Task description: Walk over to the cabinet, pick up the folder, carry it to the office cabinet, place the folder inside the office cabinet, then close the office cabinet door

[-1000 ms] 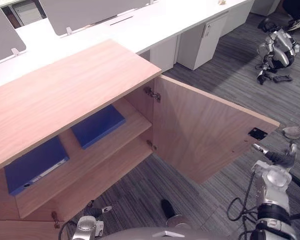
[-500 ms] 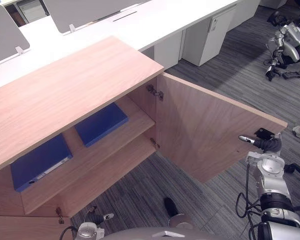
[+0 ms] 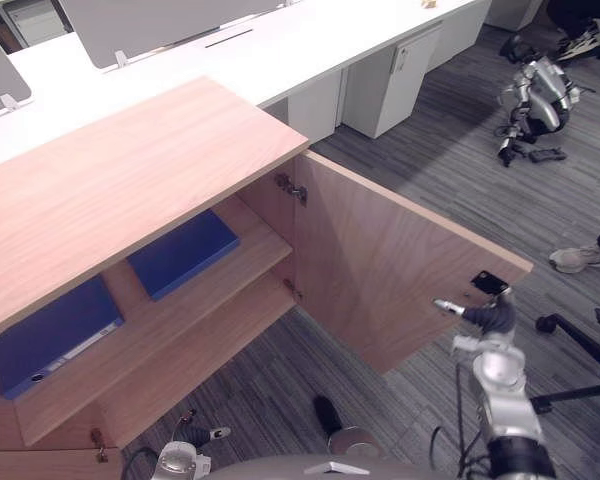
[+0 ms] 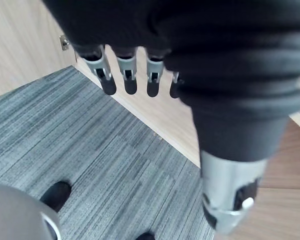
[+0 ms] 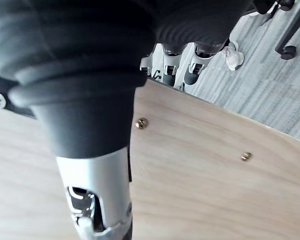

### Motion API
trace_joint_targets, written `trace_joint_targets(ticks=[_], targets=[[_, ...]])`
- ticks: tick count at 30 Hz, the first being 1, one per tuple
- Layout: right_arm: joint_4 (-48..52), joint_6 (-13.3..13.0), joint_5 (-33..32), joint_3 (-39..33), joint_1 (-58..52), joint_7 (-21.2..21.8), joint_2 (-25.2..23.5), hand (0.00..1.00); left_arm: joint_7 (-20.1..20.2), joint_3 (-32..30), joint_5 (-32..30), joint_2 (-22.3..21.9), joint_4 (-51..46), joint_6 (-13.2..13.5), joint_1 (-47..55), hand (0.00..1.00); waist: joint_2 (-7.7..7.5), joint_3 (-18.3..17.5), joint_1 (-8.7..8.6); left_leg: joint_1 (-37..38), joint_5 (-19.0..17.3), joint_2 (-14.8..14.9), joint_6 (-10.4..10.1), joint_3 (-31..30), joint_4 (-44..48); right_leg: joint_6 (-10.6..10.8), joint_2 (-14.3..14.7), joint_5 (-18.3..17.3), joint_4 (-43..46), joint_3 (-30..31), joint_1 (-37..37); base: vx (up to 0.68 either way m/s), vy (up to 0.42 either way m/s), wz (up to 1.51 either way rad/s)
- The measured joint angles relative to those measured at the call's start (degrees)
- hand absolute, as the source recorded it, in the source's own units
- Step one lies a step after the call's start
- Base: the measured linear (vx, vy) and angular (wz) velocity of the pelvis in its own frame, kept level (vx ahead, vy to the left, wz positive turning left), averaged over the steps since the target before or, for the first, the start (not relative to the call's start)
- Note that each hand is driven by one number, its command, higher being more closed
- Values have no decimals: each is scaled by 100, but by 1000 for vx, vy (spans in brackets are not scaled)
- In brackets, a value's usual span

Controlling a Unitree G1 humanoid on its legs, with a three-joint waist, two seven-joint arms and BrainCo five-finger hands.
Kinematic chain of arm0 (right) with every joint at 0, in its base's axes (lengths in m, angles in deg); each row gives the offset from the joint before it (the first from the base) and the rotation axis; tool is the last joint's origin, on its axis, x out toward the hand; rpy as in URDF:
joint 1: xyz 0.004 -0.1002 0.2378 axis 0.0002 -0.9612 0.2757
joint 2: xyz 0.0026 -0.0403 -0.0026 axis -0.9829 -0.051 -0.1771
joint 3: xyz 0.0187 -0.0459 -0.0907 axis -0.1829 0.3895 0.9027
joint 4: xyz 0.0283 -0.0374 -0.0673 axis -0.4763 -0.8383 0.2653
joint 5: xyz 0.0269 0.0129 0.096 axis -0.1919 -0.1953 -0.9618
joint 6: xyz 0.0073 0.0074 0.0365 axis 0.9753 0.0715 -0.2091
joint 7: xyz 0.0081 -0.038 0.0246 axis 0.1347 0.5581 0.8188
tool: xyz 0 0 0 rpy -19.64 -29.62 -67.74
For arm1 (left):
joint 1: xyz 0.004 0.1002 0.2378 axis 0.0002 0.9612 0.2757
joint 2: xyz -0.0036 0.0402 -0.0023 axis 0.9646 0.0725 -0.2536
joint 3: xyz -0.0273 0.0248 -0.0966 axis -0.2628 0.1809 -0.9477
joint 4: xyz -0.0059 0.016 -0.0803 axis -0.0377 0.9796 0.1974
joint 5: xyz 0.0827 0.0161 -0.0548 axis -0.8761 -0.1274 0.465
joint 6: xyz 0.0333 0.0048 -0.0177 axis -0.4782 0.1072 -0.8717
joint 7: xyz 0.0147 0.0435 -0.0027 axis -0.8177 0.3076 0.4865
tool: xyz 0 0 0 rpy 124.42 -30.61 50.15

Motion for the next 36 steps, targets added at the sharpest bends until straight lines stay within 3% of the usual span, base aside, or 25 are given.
trace_joint_targets(ticks=[4,8,12,14,16,22,29,33,36], targets=[[826,-6,-1,445,-848,41,-366,0,-1,76,-113,-3,88,-23,-55,0,-55,-25,-22,2,11,38,-20,1,10,-38,43,30,1,7,2,-60,-63,-3],[1490,-7,-11,1157,-1669,326,-408,0,-1,141,-129,6,97,-64,-83,0,-112,-23,-28,6,24,44,-37,1,21,-37,52,68,2,27,8,-59,-45,-3],[1811,-3,-4,2192,-2185,766,-297,0,19,376,-368,67,117,-79,-119,0,-405,-34,-21,7,26,72,-44,4,113,-39,49,104,2,39,43,-93,-53,-4],[1926,-4,16,2641,-2099,1017,-131,0,48,501,-453,94,122,-80,-174,0,-511,-52,55,12,21,79,-56,2,134,-51,40,114,3,6,64,-101,-54,1],[1940,11,48,3240,-1739,1374,128,0,67,563,-628,136,143,-107,-239,0,-644,-139,245,14,26,81,-104,-50,133,-77,38,133,5,-31,93,-86,-55,11],[2826,-55,-70,3693,-1141,1991,650,0,218,737,-785,382,207,-122,-368,0,-827,-228,468,-25,38,74,-91,-350,213,-59,-58,112,44,-313,232,-50,-21,24],[2777,-53,-303,3969,-704,2017,830,0,297,742,-775,626,211,-118,-425,0,-1123,-244,723,-342,12,-12,7,-983,376,-32,-285,-54,185,-910,309,-40,23,48],[2129,-58,-426,4072,-186,2005,584,0,285,464,-758,695,203,-115,-414,0,-1135,-244,941,-593,58,-126,139,-1477,429,10,-453,-202,299,-1354,327,-2,43,65],[951,7,-743,4025,384,1994,366,0,274,247,-705,791,174,-119,-295,0,-1094,-214,1085,-815,64,-194,191,-1812,515,44,-548,-213,301,-1679,328,27,32,58]])
